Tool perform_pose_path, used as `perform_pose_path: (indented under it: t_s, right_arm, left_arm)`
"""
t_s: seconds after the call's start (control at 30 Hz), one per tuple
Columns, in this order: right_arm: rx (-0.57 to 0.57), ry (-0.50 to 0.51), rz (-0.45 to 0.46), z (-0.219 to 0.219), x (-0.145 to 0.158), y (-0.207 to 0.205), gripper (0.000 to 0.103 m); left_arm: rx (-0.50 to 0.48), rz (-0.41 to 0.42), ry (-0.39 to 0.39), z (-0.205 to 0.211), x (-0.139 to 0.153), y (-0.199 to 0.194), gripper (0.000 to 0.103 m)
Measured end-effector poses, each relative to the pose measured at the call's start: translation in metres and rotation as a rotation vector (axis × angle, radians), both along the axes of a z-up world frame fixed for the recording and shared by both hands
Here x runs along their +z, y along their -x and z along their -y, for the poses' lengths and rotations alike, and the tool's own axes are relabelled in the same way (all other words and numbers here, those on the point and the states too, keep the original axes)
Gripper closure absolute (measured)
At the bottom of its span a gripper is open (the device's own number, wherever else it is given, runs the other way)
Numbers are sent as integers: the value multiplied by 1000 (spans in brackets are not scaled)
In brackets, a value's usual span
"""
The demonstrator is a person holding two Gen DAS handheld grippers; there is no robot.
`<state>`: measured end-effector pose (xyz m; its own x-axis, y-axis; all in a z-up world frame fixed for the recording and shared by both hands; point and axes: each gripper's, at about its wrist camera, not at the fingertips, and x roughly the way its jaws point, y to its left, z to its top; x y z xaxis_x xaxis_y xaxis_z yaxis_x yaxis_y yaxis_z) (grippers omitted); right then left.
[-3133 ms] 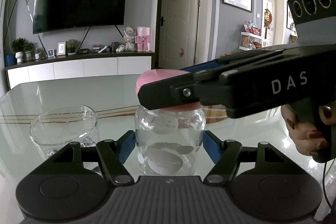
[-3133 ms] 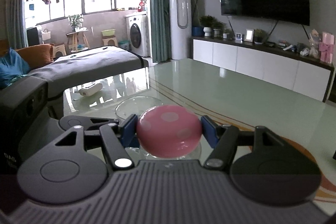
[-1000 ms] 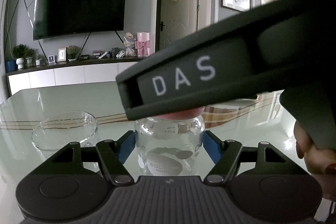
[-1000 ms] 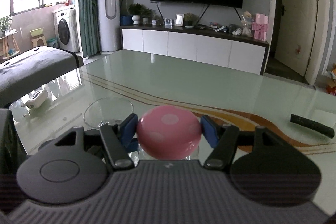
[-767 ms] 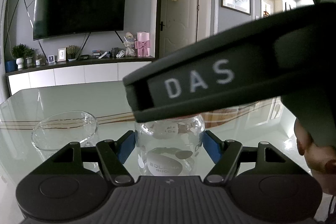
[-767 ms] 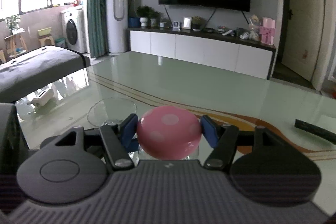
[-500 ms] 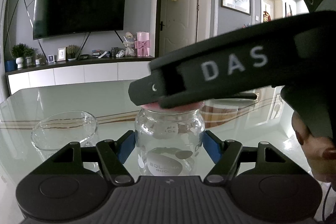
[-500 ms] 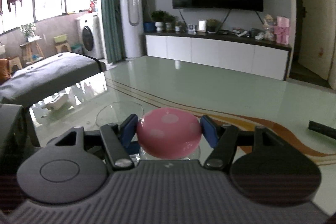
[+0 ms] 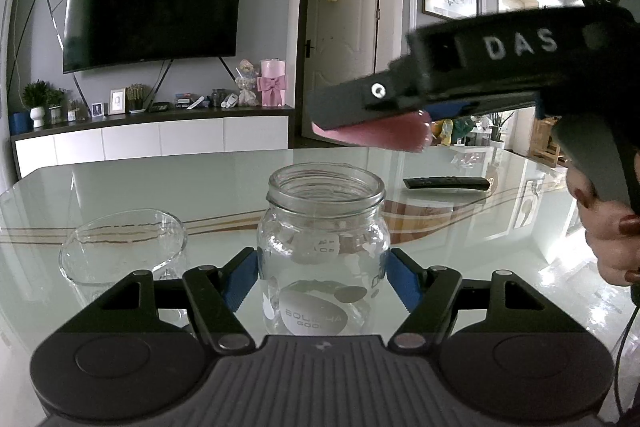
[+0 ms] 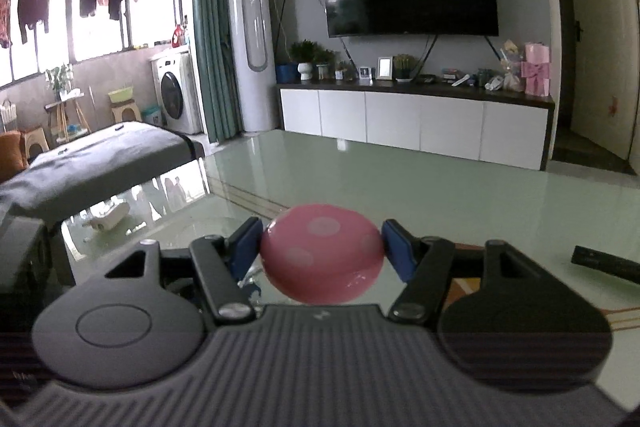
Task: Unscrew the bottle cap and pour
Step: 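Carry the pink cap away from the jar with the right gripper while the left gripper releases the jar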
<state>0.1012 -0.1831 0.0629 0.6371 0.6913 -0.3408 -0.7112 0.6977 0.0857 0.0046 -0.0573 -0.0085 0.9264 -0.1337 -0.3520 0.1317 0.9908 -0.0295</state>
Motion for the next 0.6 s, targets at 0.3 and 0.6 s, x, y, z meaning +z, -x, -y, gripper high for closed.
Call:
perform_pose_path:
  t_s: [0.3, 0.6]
  right_arm:
    - [-34, -1, 0, 10, -6, 9, 37]
    - [-97, -5, -26, 30, -13, 21, 37]
  left_arm:
    - [-1, 1, 16, -13, 1, -2, 12]
    - [-4, -58, -2, -14, 0, 10, 0]
